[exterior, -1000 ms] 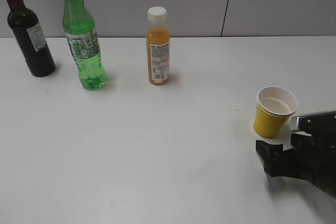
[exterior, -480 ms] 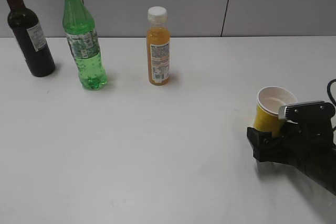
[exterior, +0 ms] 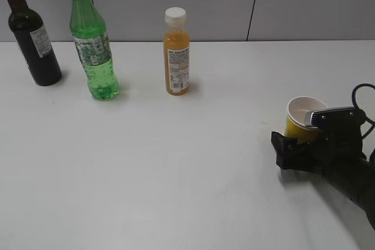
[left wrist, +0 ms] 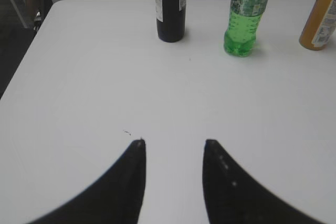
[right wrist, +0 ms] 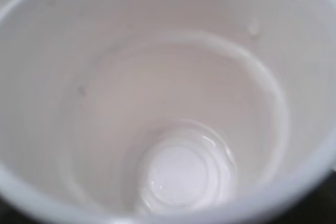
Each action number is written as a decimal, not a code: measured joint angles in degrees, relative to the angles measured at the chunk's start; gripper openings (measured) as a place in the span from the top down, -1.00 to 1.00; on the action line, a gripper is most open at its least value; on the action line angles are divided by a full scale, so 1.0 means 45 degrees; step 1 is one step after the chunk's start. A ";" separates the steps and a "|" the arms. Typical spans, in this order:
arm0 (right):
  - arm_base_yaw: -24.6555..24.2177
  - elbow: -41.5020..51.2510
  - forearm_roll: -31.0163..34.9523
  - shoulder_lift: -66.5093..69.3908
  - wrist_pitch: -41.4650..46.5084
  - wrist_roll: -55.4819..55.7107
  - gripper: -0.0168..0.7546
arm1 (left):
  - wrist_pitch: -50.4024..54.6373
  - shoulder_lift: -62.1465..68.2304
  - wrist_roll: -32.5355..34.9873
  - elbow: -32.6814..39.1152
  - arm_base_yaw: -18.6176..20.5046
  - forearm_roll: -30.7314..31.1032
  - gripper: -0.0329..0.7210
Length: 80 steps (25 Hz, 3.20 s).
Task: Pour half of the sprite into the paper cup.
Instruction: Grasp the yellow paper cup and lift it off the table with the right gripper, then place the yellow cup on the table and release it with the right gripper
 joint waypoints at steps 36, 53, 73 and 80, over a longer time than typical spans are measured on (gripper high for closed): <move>0.0000 0.0010 -0.0408 0.0276 -0.0443 -0.0563 -0.22 | 0.0000 0.0000 0.0000 0.0000 0.0000 0.0000 0.16; 0.0607 -0.1780 -0.5677 -0.0485 0.0707 -0.0222 -0.20 | 0.0000 0.0000 0.0000 0.0000 0.0000 0.0000 0.16; 0.1907 -0.7144 -1.3451 0.0572 0.2325 0.3624 -0.20 | 0.0000 0.0000 0.0000 0.0000 0.0000 0.0000 0.16; 0.2512 -0.8094 -1.3715 0.1519 0.2392 0.3693 -0.20 | 0.0000 0.0000 0.0000 0.0000 0.0000 0.0000 0.16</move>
